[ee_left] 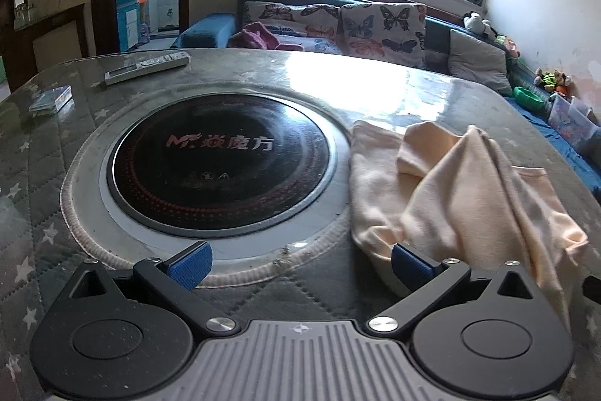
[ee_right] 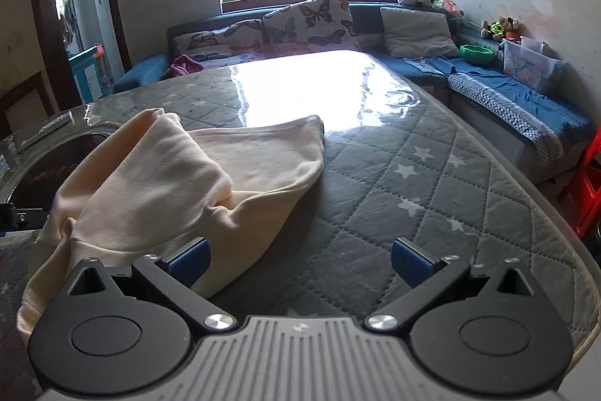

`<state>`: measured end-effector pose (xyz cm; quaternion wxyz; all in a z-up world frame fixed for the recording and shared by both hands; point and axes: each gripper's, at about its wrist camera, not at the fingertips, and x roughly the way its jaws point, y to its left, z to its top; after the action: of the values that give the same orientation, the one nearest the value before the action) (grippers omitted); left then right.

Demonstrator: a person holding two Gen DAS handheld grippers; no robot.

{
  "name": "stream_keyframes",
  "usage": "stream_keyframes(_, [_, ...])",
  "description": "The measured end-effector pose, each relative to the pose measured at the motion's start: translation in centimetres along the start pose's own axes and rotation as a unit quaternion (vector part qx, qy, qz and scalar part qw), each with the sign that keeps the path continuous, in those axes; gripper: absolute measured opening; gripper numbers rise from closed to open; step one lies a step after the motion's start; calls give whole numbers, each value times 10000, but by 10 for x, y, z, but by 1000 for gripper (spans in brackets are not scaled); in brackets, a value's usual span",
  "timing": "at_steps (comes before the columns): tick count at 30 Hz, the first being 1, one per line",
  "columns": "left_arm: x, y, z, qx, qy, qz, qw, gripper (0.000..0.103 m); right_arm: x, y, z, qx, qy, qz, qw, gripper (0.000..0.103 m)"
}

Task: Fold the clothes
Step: 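Move both grippers over the crumpled cream shirt toward its collar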

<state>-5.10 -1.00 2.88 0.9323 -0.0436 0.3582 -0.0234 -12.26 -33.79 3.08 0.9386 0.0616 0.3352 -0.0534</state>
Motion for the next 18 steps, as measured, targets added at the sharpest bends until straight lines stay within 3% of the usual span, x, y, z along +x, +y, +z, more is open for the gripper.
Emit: stream_keyframes(18, [-35, -20, 2, 178, -196, -333, 9991, 103, -16, 8, -10, -68, -57, 159, 9998, 103])
